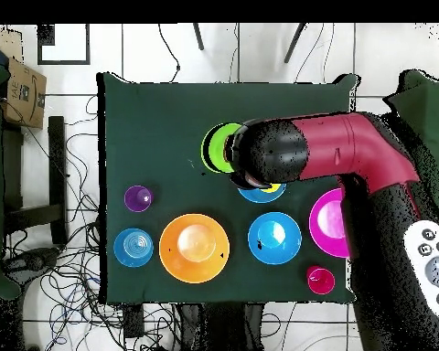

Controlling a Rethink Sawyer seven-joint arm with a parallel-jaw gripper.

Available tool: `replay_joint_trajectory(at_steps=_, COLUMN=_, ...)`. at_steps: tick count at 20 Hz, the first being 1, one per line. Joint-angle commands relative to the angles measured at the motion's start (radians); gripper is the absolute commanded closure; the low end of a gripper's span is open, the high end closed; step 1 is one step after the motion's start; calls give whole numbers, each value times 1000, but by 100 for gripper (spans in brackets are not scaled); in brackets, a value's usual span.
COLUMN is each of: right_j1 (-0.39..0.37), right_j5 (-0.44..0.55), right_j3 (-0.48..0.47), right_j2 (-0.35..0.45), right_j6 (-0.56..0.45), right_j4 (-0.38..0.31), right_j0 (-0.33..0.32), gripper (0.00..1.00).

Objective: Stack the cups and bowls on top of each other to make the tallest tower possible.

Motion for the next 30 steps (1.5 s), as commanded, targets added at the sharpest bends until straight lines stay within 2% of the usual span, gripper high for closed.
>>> replay_joint_trajectory(at_steps=1, right_j1=22, right_j5=33, right_j3=-38, right_j2=-50, right_j6=-55, right_j4=16, right_j0=-11, gripper=100)
replay_joint_trajectory(at_steps=7, right_j1=39, right_j5=47, right_j3=-78, right_j2=-46, right_j6=-115, right_j4=7, right_j0=-44, gripper=100)
replay_joint_trajectory(at_steps=11, right_j1=42, right_j5=54, right_j3=-110, right_j2=-52, right_j6=-114, right_j4=-8, right_j0=-47, gripper=100)
replay_joint_trajectory(at_steps=15, right_j1=97, right_j5=78, right_j3=-193, right_j2=-65, right_j6=-114, right_j4=-30, right_j0=-26, gripper=100)
replay_joint_trajectory(at_steps=30, right_j1=316, right_j5=206, right_j3=-508, right_j2=-60, right_j6=-265, right_j4=-85, right_j0=23, gripper=100)
